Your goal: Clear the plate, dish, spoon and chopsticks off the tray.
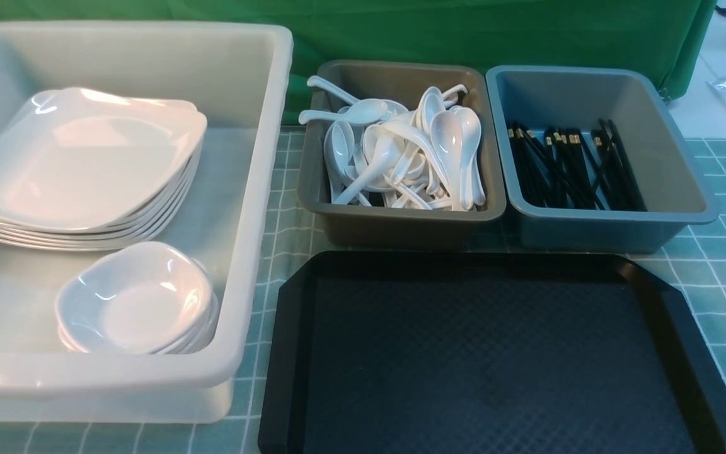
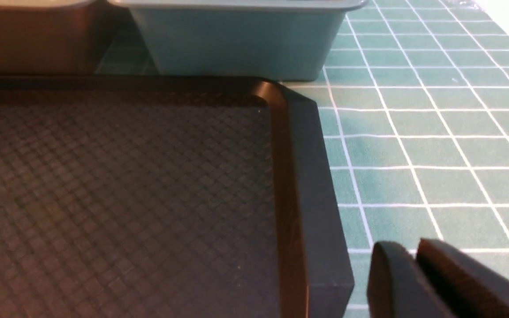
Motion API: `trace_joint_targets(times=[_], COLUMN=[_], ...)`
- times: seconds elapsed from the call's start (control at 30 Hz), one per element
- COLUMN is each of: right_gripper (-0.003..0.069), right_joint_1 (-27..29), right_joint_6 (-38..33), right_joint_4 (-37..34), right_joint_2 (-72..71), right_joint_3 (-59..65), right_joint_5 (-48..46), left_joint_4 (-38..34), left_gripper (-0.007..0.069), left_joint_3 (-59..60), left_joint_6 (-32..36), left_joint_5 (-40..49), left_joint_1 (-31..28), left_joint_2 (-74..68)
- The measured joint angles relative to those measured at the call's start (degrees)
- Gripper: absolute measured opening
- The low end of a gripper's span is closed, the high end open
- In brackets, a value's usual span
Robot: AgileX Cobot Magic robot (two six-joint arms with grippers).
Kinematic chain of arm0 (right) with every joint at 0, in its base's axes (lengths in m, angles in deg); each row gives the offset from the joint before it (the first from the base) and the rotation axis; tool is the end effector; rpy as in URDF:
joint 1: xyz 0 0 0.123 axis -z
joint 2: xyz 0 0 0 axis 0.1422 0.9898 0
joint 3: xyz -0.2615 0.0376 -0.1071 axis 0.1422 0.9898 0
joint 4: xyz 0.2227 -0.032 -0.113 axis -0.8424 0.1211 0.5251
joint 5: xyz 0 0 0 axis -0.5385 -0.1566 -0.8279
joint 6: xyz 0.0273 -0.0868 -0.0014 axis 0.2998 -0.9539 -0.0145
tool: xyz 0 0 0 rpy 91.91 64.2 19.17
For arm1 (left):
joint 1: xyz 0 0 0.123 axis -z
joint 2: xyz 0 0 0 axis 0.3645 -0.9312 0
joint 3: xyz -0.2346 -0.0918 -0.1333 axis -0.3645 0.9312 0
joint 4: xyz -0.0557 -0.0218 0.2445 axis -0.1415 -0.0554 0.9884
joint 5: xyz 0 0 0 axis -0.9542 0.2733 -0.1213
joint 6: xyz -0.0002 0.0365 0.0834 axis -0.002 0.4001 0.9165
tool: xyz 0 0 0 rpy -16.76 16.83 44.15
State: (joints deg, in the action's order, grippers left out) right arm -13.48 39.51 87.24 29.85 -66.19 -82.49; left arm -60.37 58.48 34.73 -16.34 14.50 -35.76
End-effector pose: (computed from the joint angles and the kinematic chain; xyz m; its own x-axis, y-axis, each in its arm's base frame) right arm 0.0555 0.0009 0.1886 -0.1662 -0.0311 -0.9856 -0.0495 0.9985 -0.0232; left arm 0.0561 0.0045 0.1925 -0.1224 0.0115 -0.9924 -0.0911 0.9956 0.0227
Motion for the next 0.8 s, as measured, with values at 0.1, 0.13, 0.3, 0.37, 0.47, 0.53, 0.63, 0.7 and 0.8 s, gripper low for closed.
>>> trace_joint_targets(times=[0.1,0.13,0.3,0.37,0.47,0.53,0.63,0.7,0.8], right_gripper=[0.0120,0.0122,0.0134,0.0138,0.0141,0.0144,0.0148,0.0155,0.0162], right_joint_1=[0.00,0.00,0.00,0.00,0.00,0.00,0.00,0.00,0.00], right_joint_6=[0.00,0.02,0.06,0.06,0.13,0.13,0.13,0.13,0.13], right_joint_4=[0.00,0.00,0.00,0.00,-0.06,-0.06,-0.06,-0.06,-0.06], right_joint_2=[0.00,0.00,0.00,0.00,0.00,0.00,0.00,0.00,0.00], right_joint_3=[0.00,0.00,0.00,0.00,0.00,0.00,0.00,0.00,0.00], right_joint_5=[0.00,0.00,0.00,0.00,0.00,0.00,0.00,0.00,0.00], left_joint_4=[0.05,0.05,0.10,0.18,0.23,0.23,0.23,0.23,0.23], left_gripper=[0.0017,0.0017,0.0017,0.0017,0.0017,0.0017,0.0017,0.0017,0.0017], left_joint_3=[0.00,0.00,0.00,0.00,0.00,0.00,0.00,0.00,0.00], left_joint_6=[0.00,0.00,-0.07,-0.01,0.03,0.03,0.03,0.03,0.03], left_joint_5=[-0.74,-0.87,-1.02,-1.08,-1.08,-1.08,-1.08,-1.08,-1.08], left_joint_1=[0.00,0.00,0.00,0.00,0.00,0.00,0.00,0.00,0.00], left_joint_2=[0.00,0.00,0.00,0.00,0.00,0.00,0.00,0.00,0.00])
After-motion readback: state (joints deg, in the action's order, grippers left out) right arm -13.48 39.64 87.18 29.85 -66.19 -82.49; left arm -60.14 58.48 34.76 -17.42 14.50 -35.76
